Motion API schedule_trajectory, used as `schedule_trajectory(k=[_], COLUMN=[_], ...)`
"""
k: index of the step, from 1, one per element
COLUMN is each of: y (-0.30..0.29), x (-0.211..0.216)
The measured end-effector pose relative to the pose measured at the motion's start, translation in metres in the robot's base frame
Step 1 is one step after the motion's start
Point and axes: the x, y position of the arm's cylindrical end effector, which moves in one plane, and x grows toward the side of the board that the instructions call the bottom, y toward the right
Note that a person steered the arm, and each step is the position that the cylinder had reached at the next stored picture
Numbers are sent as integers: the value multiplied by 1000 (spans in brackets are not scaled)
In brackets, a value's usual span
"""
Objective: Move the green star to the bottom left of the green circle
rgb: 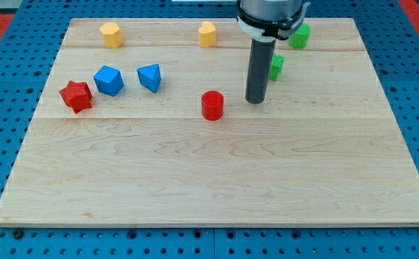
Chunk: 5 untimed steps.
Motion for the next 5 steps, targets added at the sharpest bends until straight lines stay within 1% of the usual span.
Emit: schedule_trajectory(k=[1, 2, 3, 4, 5], y=[-3, -28, -34, -35, -14], x=[-28, -29, -46, -82, -95])
